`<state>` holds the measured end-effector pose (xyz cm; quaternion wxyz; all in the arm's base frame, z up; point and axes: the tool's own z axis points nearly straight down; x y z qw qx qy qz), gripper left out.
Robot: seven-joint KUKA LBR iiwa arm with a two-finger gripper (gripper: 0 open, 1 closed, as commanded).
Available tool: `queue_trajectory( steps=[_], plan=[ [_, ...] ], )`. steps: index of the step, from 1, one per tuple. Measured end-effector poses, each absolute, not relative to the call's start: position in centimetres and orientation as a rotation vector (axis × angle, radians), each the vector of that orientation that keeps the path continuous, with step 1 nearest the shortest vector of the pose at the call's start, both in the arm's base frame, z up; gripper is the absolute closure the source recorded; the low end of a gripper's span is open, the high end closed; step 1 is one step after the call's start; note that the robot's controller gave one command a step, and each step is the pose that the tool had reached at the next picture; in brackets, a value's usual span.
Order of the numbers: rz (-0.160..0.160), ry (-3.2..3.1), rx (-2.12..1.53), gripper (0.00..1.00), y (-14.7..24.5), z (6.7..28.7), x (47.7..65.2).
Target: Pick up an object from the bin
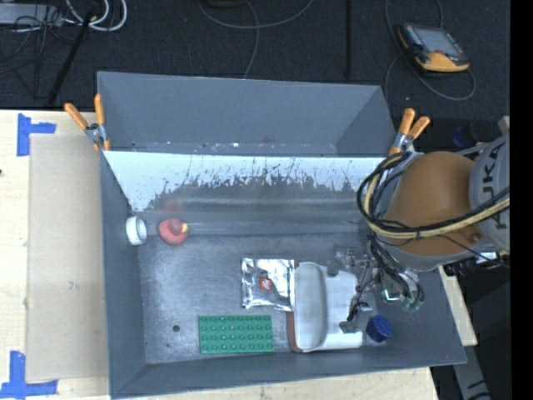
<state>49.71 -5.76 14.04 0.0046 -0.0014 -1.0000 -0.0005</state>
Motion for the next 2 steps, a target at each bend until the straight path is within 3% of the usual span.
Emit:
queue_trajectory(
  steps=[1, 2],
  plan=[
    [-0.007, -3.065, 0.631, 0.00, 1.20, 7.90, 49.30],
    [-0.003, -3.072, 0.633, 1.00, 1.13, 8.04, 49.48]
  ],
)
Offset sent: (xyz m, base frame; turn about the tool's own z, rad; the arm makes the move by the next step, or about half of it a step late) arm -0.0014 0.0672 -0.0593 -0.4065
